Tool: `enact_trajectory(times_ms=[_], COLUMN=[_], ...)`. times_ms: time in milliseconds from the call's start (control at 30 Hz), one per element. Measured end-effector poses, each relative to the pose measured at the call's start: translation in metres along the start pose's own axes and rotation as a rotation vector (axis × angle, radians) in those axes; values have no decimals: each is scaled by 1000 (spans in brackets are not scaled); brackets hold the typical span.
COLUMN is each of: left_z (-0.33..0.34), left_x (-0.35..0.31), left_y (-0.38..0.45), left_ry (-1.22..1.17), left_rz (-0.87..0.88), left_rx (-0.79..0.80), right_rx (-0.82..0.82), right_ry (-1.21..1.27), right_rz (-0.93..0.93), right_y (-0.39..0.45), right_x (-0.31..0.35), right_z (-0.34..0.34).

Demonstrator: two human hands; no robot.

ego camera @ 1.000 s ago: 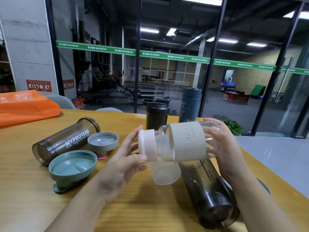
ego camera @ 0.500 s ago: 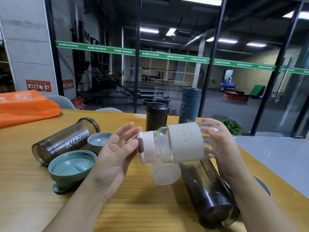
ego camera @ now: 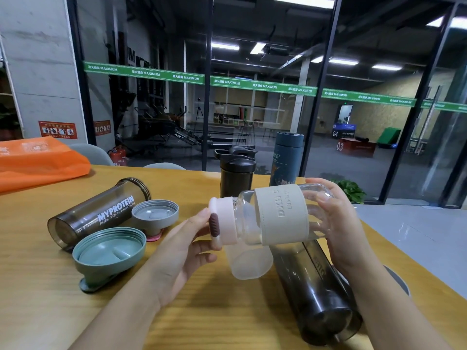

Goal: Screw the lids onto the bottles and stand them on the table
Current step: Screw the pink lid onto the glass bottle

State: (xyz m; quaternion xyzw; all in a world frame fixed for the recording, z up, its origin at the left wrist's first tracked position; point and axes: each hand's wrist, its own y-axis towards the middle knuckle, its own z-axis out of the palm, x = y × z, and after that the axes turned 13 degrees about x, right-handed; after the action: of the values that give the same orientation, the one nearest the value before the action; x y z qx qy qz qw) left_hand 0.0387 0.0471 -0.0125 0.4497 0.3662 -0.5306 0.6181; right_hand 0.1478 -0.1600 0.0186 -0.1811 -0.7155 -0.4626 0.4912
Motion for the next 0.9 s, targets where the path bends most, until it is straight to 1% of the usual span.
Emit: enact_trajectory(times_ms=[200,267,500,700,800,833,900], left_z=[-6,-6,-11,-16,-15,-13,-7], left_x=[2,1,-2,-2,-2,-2,-1], left_y=[0,0,1,4,6,6,4], left_ry=[7,-8,-126,-233,-206,-175,-67], left_rz=[63,98,291,379,353,310,156], left_rx=[108,123,84,45,-33,-59,-80], right_rx=[-9,-5,35,26,14,12,8], right_ry=[16,18,-1,-6,9,12,20], right_rz=[8,10,21,21,18,14,9], right_y=[1,0,0,-1,0,0,0], right_x=[-1,0,0,0,0,0,1], right_z=[0,0,2,2,1,1,1])
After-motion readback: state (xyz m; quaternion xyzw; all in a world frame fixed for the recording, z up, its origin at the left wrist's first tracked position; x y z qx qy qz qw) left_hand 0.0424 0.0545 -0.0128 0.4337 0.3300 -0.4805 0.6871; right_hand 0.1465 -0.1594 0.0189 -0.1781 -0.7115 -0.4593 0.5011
